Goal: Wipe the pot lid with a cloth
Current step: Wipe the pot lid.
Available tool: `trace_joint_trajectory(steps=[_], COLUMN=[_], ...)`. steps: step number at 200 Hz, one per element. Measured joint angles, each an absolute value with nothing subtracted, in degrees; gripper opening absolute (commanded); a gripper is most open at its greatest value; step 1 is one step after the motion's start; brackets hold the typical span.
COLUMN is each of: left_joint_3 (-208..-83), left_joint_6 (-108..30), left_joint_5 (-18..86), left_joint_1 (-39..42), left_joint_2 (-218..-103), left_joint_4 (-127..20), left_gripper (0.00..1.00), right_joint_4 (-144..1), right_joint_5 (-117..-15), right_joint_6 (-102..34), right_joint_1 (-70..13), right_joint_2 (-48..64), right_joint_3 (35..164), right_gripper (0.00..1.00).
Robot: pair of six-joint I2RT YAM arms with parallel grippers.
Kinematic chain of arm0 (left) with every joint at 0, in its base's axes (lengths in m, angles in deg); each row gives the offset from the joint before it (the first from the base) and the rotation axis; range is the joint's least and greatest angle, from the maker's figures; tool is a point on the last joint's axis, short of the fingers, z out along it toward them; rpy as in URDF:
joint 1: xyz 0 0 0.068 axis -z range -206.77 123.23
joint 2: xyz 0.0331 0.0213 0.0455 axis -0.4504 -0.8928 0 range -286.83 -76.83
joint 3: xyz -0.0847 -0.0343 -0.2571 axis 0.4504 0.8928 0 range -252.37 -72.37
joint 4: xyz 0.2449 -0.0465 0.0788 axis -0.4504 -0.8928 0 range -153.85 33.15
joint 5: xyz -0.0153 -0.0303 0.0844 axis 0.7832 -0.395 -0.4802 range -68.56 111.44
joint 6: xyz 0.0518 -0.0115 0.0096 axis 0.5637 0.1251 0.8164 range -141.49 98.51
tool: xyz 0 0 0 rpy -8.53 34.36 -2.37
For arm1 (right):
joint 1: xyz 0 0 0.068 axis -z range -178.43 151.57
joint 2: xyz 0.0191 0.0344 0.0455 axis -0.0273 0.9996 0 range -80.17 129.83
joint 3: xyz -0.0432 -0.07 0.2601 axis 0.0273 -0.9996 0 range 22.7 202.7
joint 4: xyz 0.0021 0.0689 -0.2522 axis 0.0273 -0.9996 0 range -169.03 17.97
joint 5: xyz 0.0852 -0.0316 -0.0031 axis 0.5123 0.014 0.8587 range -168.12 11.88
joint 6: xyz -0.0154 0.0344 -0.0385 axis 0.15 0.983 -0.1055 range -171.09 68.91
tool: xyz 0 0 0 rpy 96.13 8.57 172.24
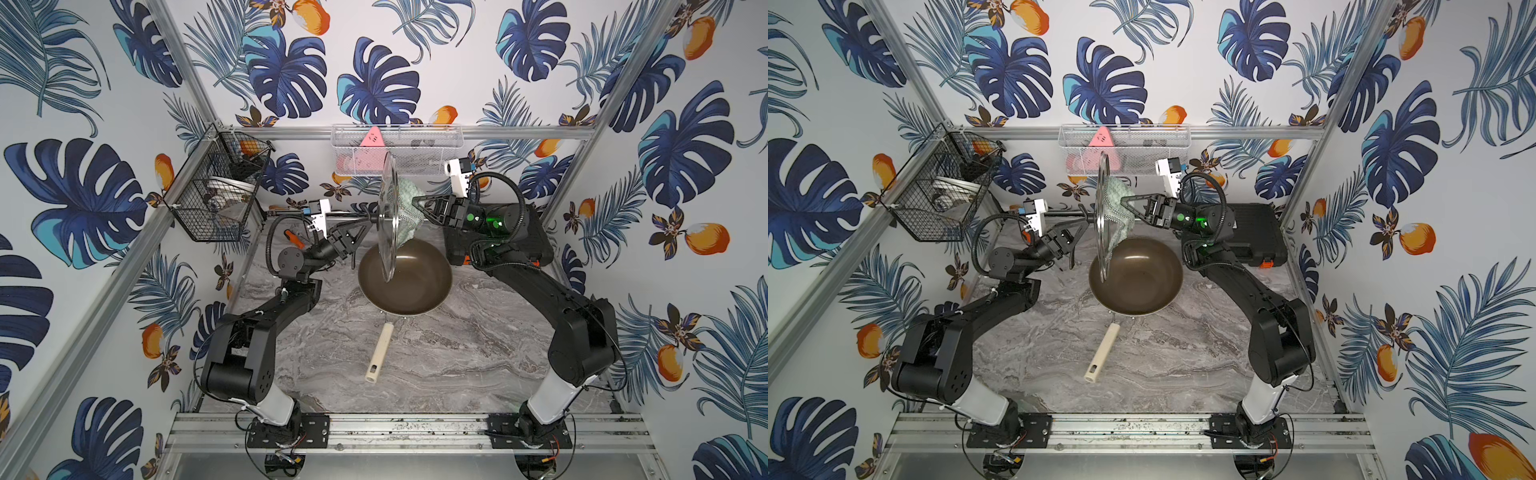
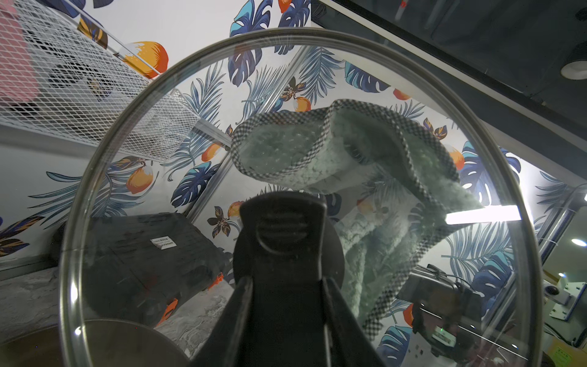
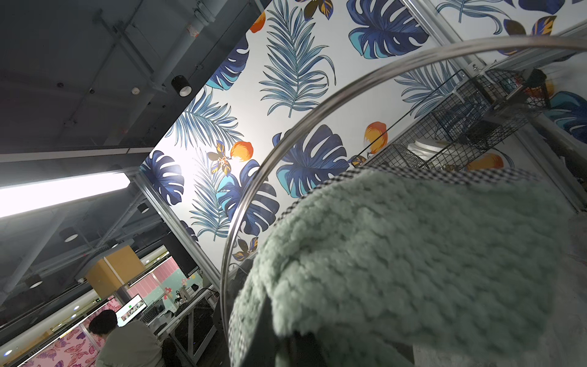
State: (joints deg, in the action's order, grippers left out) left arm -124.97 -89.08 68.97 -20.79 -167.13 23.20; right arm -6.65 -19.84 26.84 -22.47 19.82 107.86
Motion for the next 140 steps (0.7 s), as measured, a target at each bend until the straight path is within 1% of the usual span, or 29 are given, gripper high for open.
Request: trace_joint_trajectory(steps=[67,140], left_joint_3=[-126.79,-128.78], left_joint_6=[-92.32,-94.90], left_joint_5=[68.97,68.88], left_joint_1=[-19.94,-16.24], left_joint_2=[-166.84,-167.94], left_joint_4=[23.23,23.51], left_gripper=[0.00,0.00], right_joint_4=[-10.25,-14.06], right_joint_5=[-20.86,-22.11], right_joint_6=[24.02,20.70], right_joint_1=[-22.79,-22.86], right_joint_2=[20.19,21.04], right_joint_3=[111.99,114.20], right_gripper=[0.00,0.00])
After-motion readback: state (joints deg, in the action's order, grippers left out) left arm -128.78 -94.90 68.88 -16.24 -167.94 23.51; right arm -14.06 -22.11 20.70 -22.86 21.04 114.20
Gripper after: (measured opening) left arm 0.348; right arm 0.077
